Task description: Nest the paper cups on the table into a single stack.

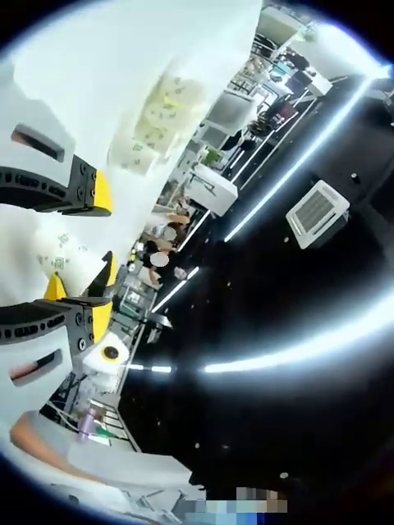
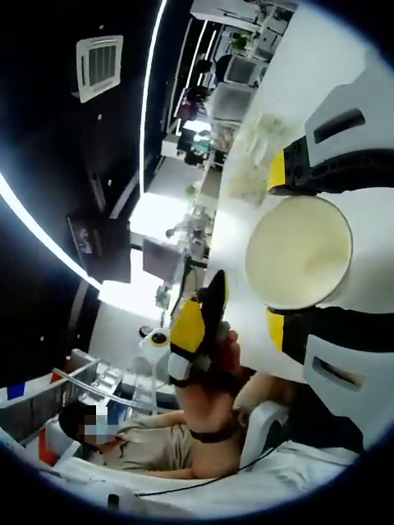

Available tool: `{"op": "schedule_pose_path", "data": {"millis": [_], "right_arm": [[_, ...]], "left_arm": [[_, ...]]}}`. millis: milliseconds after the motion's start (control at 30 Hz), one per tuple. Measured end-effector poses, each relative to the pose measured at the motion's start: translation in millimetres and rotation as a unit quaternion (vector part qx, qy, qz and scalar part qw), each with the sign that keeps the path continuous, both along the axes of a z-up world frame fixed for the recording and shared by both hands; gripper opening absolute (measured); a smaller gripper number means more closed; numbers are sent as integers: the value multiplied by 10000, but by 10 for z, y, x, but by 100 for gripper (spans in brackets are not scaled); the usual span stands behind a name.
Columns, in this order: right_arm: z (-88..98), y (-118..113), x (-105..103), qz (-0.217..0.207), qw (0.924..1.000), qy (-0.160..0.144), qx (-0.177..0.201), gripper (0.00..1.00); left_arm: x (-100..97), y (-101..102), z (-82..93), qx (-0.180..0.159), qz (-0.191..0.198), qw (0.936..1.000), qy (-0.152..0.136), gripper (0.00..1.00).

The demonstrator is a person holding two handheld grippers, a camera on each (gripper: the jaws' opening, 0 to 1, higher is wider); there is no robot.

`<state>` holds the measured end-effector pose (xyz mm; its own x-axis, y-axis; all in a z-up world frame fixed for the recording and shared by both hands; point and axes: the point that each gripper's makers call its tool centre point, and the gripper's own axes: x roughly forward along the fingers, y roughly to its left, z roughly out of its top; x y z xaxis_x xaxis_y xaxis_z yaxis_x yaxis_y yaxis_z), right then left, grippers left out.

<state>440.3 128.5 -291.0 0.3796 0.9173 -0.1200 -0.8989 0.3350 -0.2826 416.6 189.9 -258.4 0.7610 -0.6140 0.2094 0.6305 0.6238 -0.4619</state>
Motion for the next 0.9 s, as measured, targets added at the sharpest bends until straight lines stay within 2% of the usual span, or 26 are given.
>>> {"op": "schedule_pose_path", "data": {"millis": [33, 133, 267, 433, 900], "right_arm": [[-23, -13, 14, 11, 10000, 52, -81, 56], [-113, -55, 79, 1, 9992, 145, -377, 56], [-151, -82, 164, -11, 9984, 204, -522, 56], [-197, -78, 229, -10, 9976, 446, -533, 57], [-290, -58, 267, -89, 9966, 504, -652, 58]], "left_arm": [[-12, -2, 5, 41, 19, 10000, -15, 42], [-97, -51, -1, 450, 91, 9989, -124, 43], [-206, -125, -7, 903, 122, 9952, -365, 44], [-280, -161, 6, 925, 88, 9944, -499, 46], [-297, -127, -7, 922, 125, 9941, -560, 44]]}}
